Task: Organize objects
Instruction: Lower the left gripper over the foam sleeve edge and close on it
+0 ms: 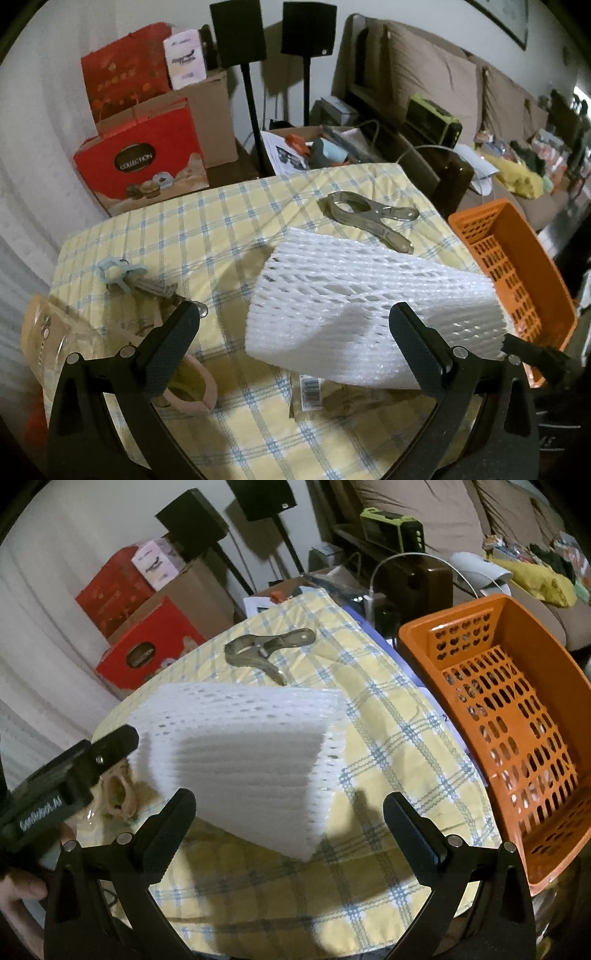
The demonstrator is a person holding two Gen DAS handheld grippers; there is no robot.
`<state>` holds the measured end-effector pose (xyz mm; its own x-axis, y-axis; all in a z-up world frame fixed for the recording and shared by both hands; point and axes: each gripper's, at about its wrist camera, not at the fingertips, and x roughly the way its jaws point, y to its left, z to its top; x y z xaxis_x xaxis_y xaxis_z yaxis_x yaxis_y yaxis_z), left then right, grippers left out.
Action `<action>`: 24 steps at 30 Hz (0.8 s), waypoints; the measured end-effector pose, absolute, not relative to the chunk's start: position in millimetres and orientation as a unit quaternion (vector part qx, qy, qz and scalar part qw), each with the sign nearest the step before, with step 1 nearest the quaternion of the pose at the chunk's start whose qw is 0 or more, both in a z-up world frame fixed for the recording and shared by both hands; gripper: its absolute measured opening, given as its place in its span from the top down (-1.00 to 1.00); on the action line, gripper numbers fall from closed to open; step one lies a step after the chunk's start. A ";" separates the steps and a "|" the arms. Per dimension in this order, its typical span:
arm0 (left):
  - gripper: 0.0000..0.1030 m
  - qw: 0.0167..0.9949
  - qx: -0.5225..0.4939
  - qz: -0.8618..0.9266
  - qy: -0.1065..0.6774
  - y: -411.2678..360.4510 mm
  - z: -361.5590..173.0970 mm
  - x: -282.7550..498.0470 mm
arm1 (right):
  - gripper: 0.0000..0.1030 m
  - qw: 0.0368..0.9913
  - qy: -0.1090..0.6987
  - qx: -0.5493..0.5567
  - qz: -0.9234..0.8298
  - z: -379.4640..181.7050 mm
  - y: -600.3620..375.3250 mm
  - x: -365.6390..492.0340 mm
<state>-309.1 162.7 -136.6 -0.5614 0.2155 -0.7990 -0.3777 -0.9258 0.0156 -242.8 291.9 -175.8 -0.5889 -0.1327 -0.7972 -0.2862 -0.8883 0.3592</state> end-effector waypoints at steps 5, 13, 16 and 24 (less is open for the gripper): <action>-0.99 0.175 -0.441 0.875 0.101 170.3 -142.4 -309.2 | -0.95 0.051 0.242 -0.447 0.860 -182.3 296.1 -244.1; -0.99 0.175 -0.455 0.868 0.097 177.2 -149.5 -310.6 | -0.77 0.041 0.256 -0.438 0.861 -187.3 303.6 -243.7; -0.95 0.179 -0.461 0.865 0.087 176.4 -151.2 -312.2 | -0.59 0.036 0.258 -0.440 0.859 -190.5 304.9 -244.7; -0.21 0.200 -0.488 0.847 0.060 171.5 -156.2 -318.2 | -0.01 0.019 0.239 -0.445 0.863 -193.7 297.5 -247.2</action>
<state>-318.2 171.5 -156.2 -0.4436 0.2808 -0.8511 -0.3984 -0.9125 -0.0934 -247.2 297.5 -193.7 -0.6036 -0.1795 -0.7768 -0.2459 -0.8849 0.3956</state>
